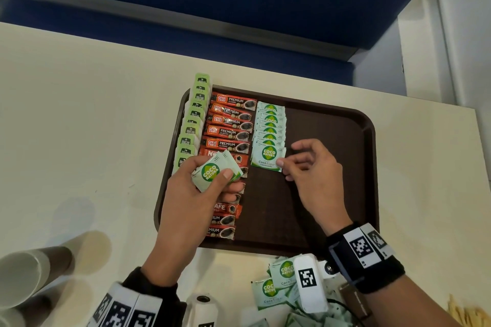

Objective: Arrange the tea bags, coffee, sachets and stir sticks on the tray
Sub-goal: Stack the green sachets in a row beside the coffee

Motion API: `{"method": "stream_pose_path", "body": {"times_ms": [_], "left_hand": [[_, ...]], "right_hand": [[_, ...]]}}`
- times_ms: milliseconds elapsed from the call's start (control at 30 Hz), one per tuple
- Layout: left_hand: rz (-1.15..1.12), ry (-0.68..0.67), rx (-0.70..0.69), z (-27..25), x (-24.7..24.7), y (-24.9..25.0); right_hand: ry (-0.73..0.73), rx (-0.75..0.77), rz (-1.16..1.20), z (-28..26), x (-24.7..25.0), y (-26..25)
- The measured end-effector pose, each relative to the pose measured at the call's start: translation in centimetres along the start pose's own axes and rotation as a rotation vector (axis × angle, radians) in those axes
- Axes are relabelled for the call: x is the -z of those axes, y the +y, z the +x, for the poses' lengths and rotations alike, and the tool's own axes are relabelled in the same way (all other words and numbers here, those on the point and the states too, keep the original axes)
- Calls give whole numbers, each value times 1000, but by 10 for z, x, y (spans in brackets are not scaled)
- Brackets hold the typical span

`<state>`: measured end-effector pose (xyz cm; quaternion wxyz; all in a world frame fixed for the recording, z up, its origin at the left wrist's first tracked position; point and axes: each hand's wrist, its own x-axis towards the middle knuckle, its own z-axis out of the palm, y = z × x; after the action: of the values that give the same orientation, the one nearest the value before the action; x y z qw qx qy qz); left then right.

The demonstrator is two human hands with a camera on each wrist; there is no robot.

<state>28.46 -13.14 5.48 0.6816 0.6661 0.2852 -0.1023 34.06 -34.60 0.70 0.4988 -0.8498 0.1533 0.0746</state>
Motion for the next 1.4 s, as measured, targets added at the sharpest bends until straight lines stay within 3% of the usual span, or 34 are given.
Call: {"method": "stream_pose_path", "body": {"times_ms": [500, 633, 733, 900, 1133, 1400], "left_hand": [[-43, -28, 20, 0, -3, 2], [-55, -98, 14, -2, -9, 6], [-37, -144, 5, -5, -10, 9], [-104, -199, 53, -6, -10, 9], [-50, -105, -4, -4, -9, 1], [45, 89, -53, 0, 5, -7]], "right_hand": [[101, 52, 48, -14, 5, -17], [-257, 9, 172, -35, 6, -41], [-362, -2, 214, -41, 8, -46], [-367, -32, 258, -38, 14, -42], [-384, -88, 259, -40, 16, -34], [-139, -106, 143, -24, 10, -6]]}}
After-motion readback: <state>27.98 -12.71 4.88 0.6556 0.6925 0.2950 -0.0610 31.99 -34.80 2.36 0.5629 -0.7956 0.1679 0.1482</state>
